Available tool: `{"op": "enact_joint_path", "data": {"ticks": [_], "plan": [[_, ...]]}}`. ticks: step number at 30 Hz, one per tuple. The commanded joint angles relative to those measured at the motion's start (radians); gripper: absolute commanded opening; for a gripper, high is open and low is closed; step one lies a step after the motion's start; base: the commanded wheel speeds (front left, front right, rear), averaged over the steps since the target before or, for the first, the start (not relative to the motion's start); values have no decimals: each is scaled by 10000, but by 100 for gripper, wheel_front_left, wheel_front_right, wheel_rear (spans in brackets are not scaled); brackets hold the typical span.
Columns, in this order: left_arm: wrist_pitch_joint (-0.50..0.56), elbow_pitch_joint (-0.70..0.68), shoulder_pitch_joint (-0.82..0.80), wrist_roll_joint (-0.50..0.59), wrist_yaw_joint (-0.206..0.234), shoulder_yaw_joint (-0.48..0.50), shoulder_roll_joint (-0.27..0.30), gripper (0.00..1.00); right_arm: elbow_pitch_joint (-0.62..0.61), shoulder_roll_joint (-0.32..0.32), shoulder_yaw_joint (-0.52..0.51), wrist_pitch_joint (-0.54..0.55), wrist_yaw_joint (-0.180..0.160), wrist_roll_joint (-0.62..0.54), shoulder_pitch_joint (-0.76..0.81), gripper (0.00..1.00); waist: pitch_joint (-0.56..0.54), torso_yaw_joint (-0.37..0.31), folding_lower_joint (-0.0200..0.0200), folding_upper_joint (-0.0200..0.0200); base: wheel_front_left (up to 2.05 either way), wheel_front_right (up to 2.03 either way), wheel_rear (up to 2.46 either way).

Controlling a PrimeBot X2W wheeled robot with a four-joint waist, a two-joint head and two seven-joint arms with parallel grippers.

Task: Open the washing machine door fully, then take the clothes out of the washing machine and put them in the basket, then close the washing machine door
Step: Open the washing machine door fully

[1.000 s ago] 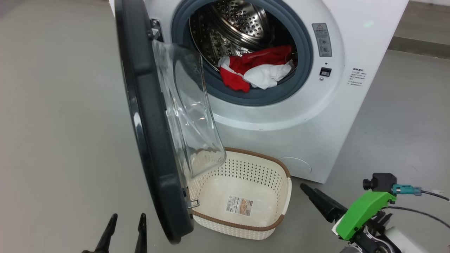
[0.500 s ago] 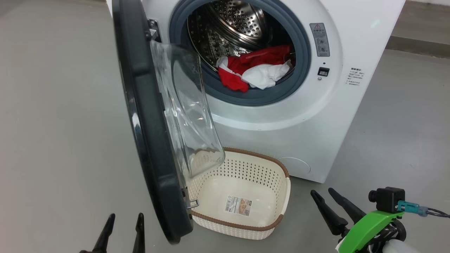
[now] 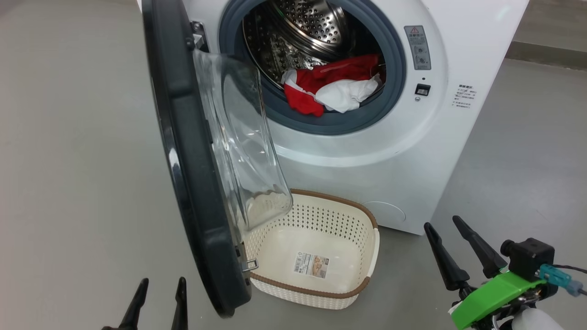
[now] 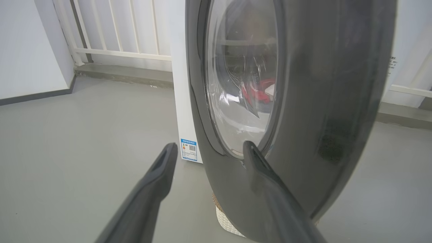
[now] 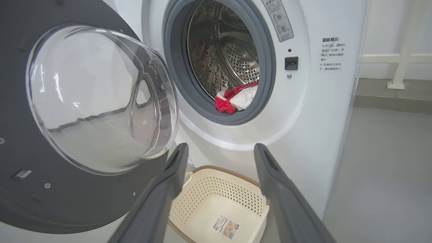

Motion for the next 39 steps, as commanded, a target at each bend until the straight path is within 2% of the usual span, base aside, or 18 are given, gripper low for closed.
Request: {"op": "enact_joint_path", "data": {"ticks": [1, 6, 11, 22, 23, 24, 32, 36, 39], "plan": [[-122, -263, -199, -41, 18, 336, 74, 100, -428, 2, -87, -92, 65, -439, 86, 100, 13, 9, 0, -1, 0, 0, 0], [-122, -274, -254, -18, 9, 323, 74, 100, -756, 471, -770, -92, 65, -1359, 580, 100, 69, 51, 0, -1, 0, 0, 0], [-122, -260, -293, -36, 23, 306, 74, 100, -518, 717, -992, -92, 65, -1844, 868, 100, 118, 90, 0, -1, 0, 0, 0], [-122, -296, -315, -108, 80, 325, 74, 100, -288, 903, -1031, -93, 65, -2205, 949, 100, 154, 95, 0, -1, 0, 0, 0], [-122, -289, -338, -149, 78, 353, 74, 30, -281, 904, -1029, -93, 65, -2219, 937, 100, 157, 96, 0, -1, 0, 0, 0], [-122, -317, -374, -180, 98, 402, 74, 0, -277, 905, -1032, -93, 65, -2233, 925, 100, 159, 98, 0, -1, 0, 0, 0], [-122, -1959, -815, -818, 398, 1200, 74, 0, -375, 904, -1105, -93, 65, -2345, 846, 100, 202, 114, 0, -1, 0, 0, 0], [-122, -3722, -1013, -1029, 608, 1276, 74, 0, -407, 883, -1131, -93, 65, -2373, 813, 100, 214, 101, 0, -1, 0, 0, 0], [-122, -5017, -1142, -1094, 731, 954, 74, 0, -424, 883, -1147, -93, 65, -2397, 788, 100, 207, 58, 0, -1, 0, 0, 0]]}}
